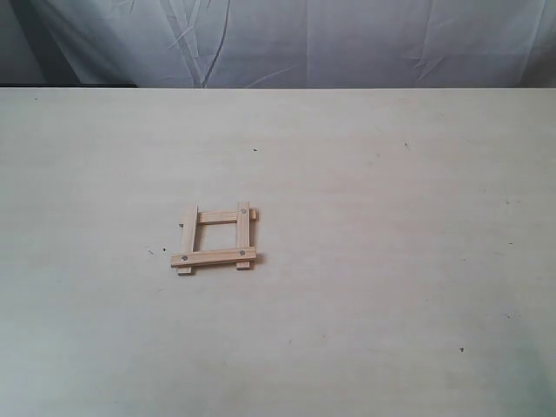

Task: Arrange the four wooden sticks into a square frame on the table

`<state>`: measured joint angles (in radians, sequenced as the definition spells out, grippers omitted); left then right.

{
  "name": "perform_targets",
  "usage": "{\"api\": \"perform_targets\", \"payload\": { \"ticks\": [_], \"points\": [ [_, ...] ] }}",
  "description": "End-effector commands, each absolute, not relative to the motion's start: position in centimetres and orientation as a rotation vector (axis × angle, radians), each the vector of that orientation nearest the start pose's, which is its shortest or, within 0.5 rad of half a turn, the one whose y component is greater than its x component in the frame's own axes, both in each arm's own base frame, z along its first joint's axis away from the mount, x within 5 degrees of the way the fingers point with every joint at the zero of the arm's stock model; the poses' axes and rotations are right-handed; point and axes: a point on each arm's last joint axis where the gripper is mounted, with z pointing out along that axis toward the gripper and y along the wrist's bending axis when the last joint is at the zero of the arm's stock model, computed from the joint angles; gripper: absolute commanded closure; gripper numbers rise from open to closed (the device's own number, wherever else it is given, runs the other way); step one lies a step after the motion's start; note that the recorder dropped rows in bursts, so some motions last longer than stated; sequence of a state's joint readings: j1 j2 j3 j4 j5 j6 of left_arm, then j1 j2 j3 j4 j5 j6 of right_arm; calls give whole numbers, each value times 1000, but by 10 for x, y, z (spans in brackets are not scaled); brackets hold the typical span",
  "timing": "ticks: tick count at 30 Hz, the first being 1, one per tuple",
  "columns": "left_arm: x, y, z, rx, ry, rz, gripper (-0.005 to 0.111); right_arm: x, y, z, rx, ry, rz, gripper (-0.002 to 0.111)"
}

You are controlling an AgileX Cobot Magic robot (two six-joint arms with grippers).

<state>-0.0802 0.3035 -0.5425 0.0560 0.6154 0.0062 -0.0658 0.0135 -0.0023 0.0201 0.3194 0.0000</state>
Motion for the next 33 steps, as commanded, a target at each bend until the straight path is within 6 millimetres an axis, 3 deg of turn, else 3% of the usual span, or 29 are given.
{"api": "perform_targets", "payload": {
  "ticks": [1, 9, 12, 28, 33],
  "points": [
    [55, -1, 294, 81, 1771, 10, 107, 55, -3, 185, 70, 1801, -38, 109],
    [57, -2, 215, 44, 1711, -15, 107, 55, -3, 185, 70, 1801, -38, 109],
    [58, -2, 195, 42, 1699, -19, 107, 55, -3, 185, 70, 1801, -38, 109],
    [55, -2, 192, 47, 1719, -12, 107, 55, -3, 185, 70, 1801, -38, 109],
    [55, -4, 192, -3, 1717, -84, 107, 55, -3, 185, 70, 1801, -38, 109]
  ]
}}
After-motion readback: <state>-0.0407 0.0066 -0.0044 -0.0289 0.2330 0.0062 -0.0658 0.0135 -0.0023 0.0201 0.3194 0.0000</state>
